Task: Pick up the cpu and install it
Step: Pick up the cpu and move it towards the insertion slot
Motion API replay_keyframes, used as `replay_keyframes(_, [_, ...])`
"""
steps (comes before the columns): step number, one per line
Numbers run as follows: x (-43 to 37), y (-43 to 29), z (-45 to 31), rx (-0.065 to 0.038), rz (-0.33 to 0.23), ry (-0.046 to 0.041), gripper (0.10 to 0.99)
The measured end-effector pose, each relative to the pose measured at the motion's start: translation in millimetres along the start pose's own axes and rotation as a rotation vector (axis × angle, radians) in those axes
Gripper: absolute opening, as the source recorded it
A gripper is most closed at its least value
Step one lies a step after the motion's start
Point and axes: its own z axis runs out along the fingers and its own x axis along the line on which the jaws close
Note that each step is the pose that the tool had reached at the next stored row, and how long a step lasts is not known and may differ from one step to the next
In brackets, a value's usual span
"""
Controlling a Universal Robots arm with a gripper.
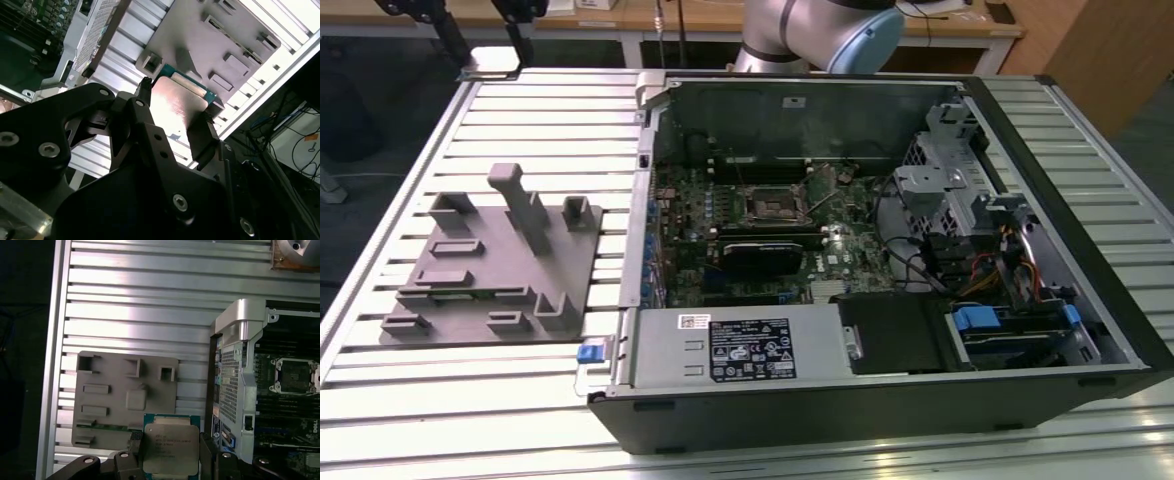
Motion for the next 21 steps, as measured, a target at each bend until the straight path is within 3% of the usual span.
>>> replay_keyframes(21, [-26.7,-1.3,0.0,0.000,0.000,-0.0001,0.541])
